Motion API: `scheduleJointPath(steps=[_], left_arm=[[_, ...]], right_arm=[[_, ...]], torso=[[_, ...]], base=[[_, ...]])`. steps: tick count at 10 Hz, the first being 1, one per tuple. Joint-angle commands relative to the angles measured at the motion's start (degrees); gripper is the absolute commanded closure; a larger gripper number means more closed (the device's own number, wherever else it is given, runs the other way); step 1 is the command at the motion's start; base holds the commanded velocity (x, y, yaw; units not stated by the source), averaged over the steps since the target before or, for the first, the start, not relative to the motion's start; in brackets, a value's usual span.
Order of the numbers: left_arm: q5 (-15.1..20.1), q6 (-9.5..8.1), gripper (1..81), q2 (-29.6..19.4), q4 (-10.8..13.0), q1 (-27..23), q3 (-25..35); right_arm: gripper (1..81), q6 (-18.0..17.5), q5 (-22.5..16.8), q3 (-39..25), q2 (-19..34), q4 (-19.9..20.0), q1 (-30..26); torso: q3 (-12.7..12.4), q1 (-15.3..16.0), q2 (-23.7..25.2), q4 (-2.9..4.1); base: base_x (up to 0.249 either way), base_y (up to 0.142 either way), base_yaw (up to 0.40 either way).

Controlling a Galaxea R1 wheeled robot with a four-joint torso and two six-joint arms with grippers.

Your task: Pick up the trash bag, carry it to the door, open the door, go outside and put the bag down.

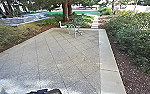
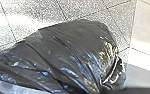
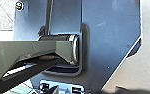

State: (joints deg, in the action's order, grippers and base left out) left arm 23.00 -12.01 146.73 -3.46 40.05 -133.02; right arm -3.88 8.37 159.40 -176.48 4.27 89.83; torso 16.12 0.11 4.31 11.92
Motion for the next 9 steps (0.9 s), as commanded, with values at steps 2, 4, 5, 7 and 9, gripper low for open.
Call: scheduleJointPath(steps=[2,4,5,7,9], left_arm=[[4.86,-0.03,81.1,-2.84,-0.84,-8.45,-1.19],[4.86,-0.03,1.0,-2.75,-0.76,-8.10,-1.36],[4.86,0.05,1.0,-2.67,-0.67,-7.66,-1.37],[4.77,0.41,1.0,-0.04,-0.15,-3.19,-1.53],[3.89,2.50,1.0,4.87,0.73,4.70,-4.42]], right_arm=[[1.0,0.10,-3.63,-0.50,-0.39,0.04,-0.83],[1.0,0.01,-3.63,-0.51,-0.39,0.04,-1.01],[1.0,0.01,-3.63,-0.51,-0.39,0.04,-1.01],[1.0,0.01,-3.63,-0.51,-0.47,0.04,-0.75],[1.0,0.01,-3.54,-0.51,-0.47,0.04,-0.83]], torso=[[0.00,0.00,0.00,0.00],[0.02,0.00,0.00,0.00],[0.02,0.00,-0.02,0.00],[-2.48,0.02,-0.02,0.00],[-6.44,0.05,-0.05,0.00]], base=[[0.000,0.000,0.000],[0.000,0.000,0.000],[0.000,0.000,0.000],[0.000,0.000,0.000],[0.000,0.000,0.000]])
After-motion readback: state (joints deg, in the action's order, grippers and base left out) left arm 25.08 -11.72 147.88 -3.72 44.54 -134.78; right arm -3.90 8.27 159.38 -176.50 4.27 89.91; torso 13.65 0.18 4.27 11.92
